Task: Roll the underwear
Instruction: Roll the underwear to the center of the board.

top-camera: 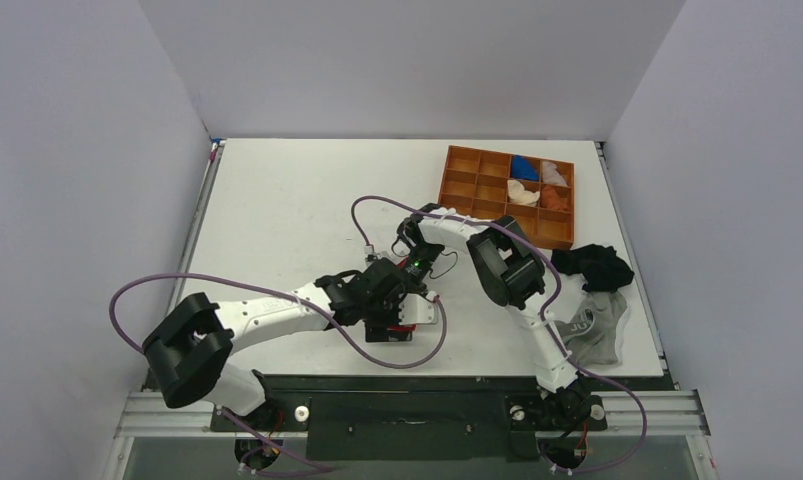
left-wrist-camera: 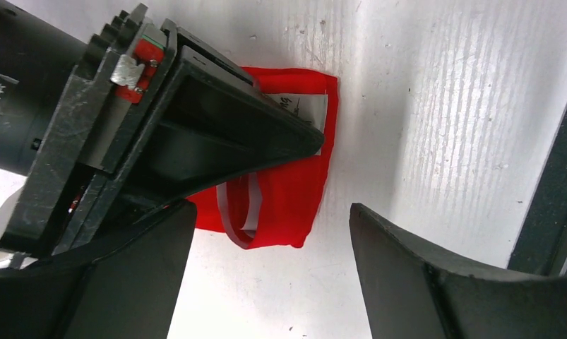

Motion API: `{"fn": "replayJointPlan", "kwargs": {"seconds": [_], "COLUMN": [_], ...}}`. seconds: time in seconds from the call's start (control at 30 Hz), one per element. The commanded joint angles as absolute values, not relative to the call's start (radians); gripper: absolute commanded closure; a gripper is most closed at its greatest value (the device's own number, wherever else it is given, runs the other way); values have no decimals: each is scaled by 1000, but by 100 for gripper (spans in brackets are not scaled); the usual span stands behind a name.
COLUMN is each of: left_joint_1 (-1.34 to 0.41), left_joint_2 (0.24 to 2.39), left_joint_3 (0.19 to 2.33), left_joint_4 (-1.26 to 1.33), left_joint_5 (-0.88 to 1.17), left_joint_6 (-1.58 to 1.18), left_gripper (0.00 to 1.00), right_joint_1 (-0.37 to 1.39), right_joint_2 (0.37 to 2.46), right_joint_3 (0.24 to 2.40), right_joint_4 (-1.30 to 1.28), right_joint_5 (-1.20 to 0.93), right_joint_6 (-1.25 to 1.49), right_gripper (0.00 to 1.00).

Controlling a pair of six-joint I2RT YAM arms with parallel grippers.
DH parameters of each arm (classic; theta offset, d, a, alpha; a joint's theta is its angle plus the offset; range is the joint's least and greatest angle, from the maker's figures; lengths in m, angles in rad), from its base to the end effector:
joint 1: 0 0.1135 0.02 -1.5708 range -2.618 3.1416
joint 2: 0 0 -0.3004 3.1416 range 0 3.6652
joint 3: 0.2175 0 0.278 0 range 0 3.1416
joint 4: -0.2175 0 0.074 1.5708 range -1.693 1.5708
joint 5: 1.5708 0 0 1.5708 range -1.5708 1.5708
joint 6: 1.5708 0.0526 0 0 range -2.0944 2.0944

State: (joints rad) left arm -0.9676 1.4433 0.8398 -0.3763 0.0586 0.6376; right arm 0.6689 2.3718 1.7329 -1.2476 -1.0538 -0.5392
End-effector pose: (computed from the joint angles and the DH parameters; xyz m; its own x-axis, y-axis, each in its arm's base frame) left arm 0.1732 -0.2569 0.2017 0.1219 0.8706 -0.4767 0.9559 0.0264 0.2926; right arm 0.3312 0.3201 0.1138 -0.5913 -0.7909 -0.1578 -0.4642 0.1737 0.8685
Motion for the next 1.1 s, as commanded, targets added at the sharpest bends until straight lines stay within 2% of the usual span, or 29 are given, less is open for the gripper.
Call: {"fn": "replayJointPlan", "kwargs": {"seconds": [0.0, 0.6, 0.67, 0.73, 0.8, 1.03, 1.07], "left_joint_1": [-975, -974, -973, -973, -971, -963, -963], "left_joint_2": [1467, 1541, 1551, 1559, 1569, 1590, 1594], "left_joint_3": [829, 786, 788, 791, 789, 798, 805], "left_joint_4": [-319, -256, -253, -255, -256, -291, -308], "left_joint_5": [47, 61, 65, 70, 75, 94, 96], "left_joint_6": [648, 633, 632, 629, 625, 618, 615], "left_gripper": [23, 29, 32, 37, 48, 72, 79], "right_joint_1": [668, 667, 669, 667, 668, 667, 667], "right_joint_2": [2413, 2420, 2420, 2418, 2416, 2409, 2405], "right_joint_3": [1746, 1743, 1743, 1742, 1741, 1740, 1740], "right_joint_4": [-1231, -1230, -1230, -1230, -1230, -1231, -1230], "right_joint_5": [-986, -986, -988, -989, -992, -1000, -1000], "right_joint_6": [-589, -589, -589, -590, -590, -591, -590], "right_gripper": [100, 100, 100, 100, 100, 100, 100]}}
